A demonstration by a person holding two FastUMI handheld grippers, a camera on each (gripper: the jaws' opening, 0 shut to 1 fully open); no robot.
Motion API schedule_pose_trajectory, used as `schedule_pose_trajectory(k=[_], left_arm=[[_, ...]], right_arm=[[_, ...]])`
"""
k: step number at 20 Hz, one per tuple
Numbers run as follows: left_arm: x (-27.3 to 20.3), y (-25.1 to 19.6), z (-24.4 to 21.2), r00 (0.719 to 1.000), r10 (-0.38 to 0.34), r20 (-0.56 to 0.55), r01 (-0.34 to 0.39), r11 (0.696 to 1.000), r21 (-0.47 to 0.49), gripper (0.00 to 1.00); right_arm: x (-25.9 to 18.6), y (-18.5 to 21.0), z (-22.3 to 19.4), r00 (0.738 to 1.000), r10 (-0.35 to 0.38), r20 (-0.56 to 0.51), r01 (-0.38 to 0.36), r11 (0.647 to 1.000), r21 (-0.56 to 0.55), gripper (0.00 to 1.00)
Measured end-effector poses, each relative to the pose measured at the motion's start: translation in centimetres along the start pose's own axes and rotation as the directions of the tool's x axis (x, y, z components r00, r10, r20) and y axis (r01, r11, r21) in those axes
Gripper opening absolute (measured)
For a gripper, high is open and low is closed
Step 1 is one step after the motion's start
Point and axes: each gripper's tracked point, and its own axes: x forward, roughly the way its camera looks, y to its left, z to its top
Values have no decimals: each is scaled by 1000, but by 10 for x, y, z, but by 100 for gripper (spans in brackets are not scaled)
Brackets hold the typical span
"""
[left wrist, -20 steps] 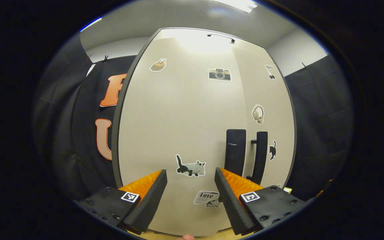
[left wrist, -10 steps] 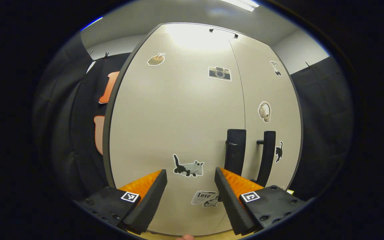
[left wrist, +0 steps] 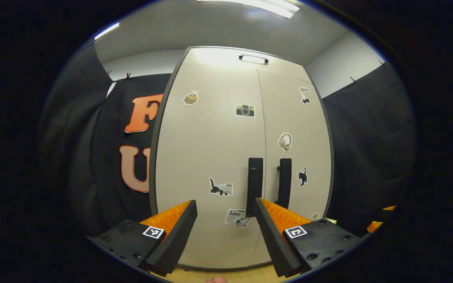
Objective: Grab one shoe with the right hand and put it into the shoe cabinet, grab the other shoe with the left hand and put it into the shoe cabinet; then close the right door with the right hand and the left door with the left hand.
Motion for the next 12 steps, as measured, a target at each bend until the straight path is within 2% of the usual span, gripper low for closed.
schedule_pose_trajectory(k=[5, 7, 8, 9, 11, 12], left_arm=[[-72, 1, -16, 999, 36, -30, -37, 999, -36, 96], [-93, 2, -28, 998, 59, -36, -60, 998, -34, 99], [-103, 1, -36, 997, 72, -33, -73, 997, -36, 96], [-112, 1, -45, 996, 85, -33, -87, 995, -43, 99], [-131, 1, -68, 991, 127, -48, -130, 989, -70, 96], [-139, 0, -78, 988, 146, -54, -150, 985, -81, 99]], right_arm=[[2, 31, 6, 997, 75, 17, -75, 997, 9, 94], [-1, 40, 4, 996, 90, 15, -90, 996, 7, 94], [-3, 44, 2, 995, 97, 12, -98, 995, 6, 94], [-5, 47, 1, 995, 100, 12, -100, 995, 5, 94], [-10, 51, -1, 995, 99, 15, -99, 995, 5, 94], [-14, 52, -2, 995, 98, 14, -98, 995, 6, 94]])
